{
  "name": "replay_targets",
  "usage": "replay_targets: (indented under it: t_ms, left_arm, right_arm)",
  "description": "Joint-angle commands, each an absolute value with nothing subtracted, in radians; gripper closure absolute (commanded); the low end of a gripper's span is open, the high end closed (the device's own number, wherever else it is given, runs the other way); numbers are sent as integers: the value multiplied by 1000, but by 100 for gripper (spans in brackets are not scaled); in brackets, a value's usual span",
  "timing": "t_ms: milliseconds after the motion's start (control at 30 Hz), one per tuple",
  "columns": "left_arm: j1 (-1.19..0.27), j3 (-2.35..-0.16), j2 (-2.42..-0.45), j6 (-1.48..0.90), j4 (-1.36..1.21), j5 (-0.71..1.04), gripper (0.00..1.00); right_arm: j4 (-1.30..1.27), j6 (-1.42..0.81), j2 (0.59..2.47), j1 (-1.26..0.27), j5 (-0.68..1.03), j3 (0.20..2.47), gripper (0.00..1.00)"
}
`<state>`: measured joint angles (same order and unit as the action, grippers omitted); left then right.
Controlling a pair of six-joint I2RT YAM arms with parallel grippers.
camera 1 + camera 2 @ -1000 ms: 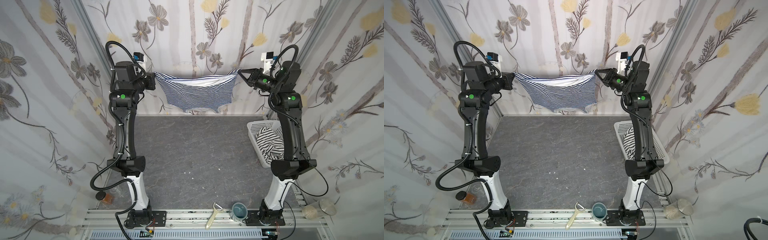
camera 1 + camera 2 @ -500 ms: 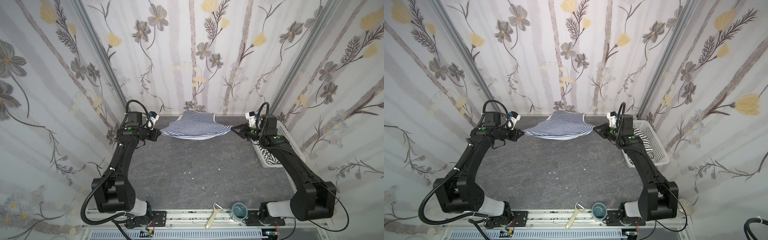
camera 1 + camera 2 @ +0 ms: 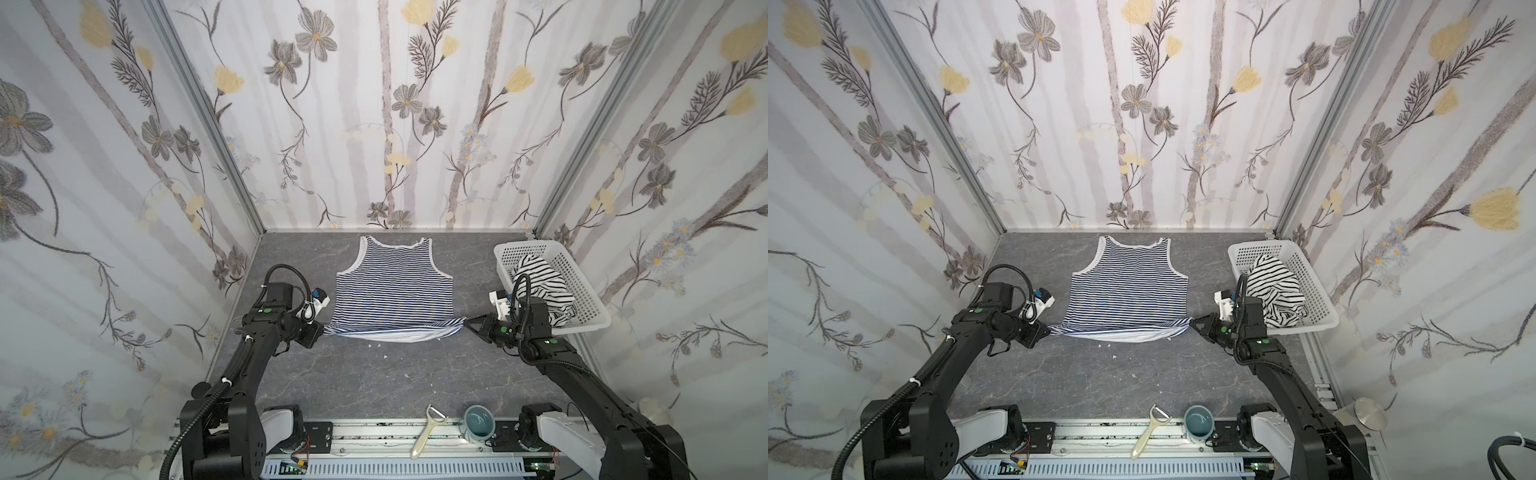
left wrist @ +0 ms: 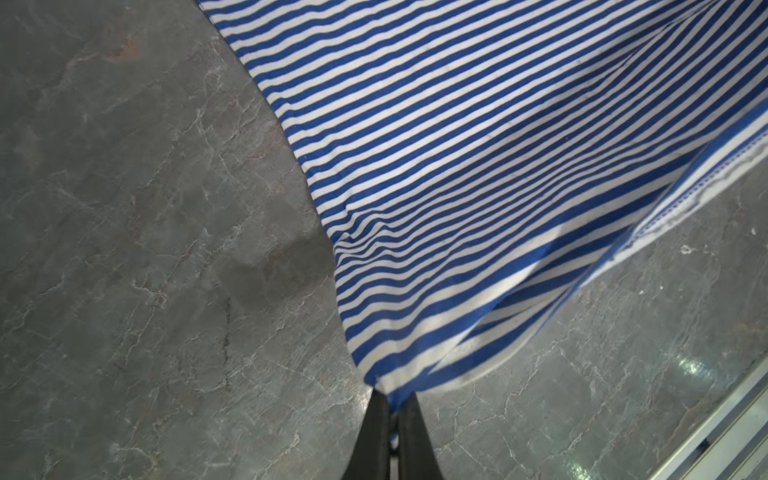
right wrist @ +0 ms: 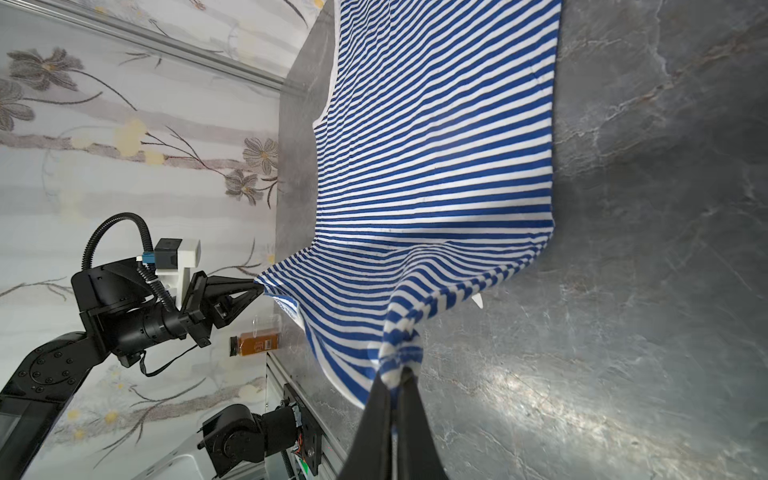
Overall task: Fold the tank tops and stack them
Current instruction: 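Swing both grippers toward the robot, laying the tank top flat on the table, then hold the hem corners with both grippers at the near edge of the tank top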
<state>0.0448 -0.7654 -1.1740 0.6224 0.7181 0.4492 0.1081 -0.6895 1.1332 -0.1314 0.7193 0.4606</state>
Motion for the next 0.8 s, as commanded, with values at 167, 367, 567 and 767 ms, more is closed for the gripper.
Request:
replay_targets:
  t_ms: [167, 367, 567, 767]
  left_arm:
    - [26, -722, -1154, 754, 827, 408, 100]
    - [0, -704, -1198, 769, 827, 392, 100]
    - [-2, -754, -1254, 758, 817, 420, 100]
    - [-1, -787, -1280, 689, 713, 368, 98]
  right_arm:
    - [153, -711, 962, -162, 690, 335, 100]
    - [172, -718, 914, -182, 675, 277, 100]
    - [162, -716, 941, -213, 638, 271, 100]
    - [202, -695, 986, -213, 554, 318, 100]
